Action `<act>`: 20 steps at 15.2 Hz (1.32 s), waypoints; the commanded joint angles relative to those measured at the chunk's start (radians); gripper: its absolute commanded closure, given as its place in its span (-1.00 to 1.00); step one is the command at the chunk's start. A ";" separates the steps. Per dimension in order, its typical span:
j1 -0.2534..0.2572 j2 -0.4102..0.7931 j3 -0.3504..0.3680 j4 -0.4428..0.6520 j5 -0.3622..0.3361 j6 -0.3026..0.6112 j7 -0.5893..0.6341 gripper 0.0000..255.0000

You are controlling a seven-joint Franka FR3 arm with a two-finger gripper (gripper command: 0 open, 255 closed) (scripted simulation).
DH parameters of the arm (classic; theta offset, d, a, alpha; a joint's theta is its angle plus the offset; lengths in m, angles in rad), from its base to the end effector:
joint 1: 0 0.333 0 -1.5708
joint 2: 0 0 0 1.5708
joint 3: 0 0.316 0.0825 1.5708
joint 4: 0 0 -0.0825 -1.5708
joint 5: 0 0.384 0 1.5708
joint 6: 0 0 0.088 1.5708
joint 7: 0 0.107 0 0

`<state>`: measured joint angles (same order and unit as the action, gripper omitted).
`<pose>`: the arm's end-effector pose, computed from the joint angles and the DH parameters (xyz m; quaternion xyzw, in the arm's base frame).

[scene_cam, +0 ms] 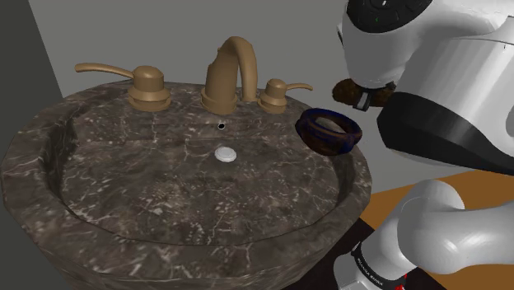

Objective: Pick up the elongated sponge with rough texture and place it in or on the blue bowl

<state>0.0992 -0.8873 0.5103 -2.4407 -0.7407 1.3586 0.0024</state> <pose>0.2392 0.1300 0.5914 0.8287 0.1303 0.0054 0.5444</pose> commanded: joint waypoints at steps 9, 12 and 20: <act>0.022 -0.001 0.025 -0.118 0.040 0.059 0.100 1.00; 0.023 -0.001 0.027 -0.127 0.043 0.064 0.108 1.00; 0.024 -0.001 0.027 -0.127 0.043 0.064 0.108 -1.00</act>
<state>0.1228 -0.8882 0.5376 -2.5678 -0.6976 1.4228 0.1103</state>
